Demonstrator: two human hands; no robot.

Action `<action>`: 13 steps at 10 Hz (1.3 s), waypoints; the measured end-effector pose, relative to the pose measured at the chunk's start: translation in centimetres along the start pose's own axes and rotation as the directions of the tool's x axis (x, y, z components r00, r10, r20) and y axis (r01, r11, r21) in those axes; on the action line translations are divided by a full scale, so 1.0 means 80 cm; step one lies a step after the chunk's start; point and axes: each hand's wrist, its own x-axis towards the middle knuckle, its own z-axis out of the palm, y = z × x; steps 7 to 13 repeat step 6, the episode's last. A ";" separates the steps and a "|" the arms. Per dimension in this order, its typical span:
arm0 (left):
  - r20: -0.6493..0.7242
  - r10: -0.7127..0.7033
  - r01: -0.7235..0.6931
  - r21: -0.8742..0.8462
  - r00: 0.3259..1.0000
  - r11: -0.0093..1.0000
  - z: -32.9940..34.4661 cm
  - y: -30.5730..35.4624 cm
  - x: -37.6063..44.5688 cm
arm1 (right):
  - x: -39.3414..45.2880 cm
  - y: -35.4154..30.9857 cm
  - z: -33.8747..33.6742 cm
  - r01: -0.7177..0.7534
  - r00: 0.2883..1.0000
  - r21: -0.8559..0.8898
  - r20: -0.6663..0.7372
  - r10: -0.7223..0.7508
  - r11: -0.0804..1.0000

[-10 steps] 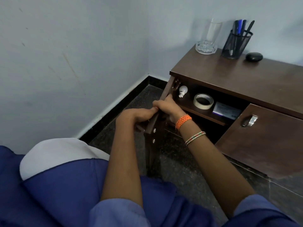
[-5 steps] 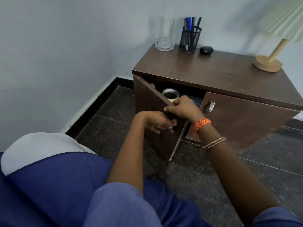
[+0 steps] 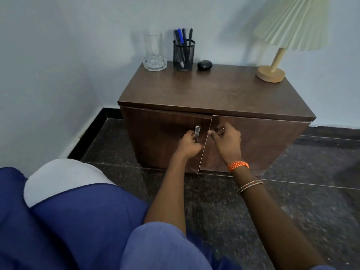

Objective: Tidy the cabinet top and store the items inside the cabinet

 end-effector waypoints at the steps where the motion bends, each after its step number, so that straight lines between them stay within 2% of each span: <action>1: -0.008 0.023 -0.023 0.001 1.000 1.000 0.007 -0.005 0.014 | 0.007 0.003 0.014 -0.035 0.999 -0.021 0.015 0.035 0.999; 3: -0.044 -0.006 0.003 -0.071 0.999 0.997 0.010 -0.003 0.022 | 0.027 -0.004 0.032 -0.101 0.993 -0.051 -0.067 0.098 0.994; 5: -0.113 -0.031 0.019 -0.102 0.993 0.995 0.008 0.006 0.011 | 0.024 0.001 0.044 -0.094 0.990 -0.082 -0.113 0.084 0.992; 6: -0.071 -0.045 0.050 0.068 0.996 0.996 0.008 0.030 -0.004 | 0.025 0.001 0.043 -0.062 0.998 -0.076 -0.003 0.062 0.995; 13: -0.071 -0.045 0.050 0.068 0.996 0.996 0.008 0.030 -0.004 | 0.025 0.001 0.043 -0.062 0.998 -0.076 -0.003 0.062 0.995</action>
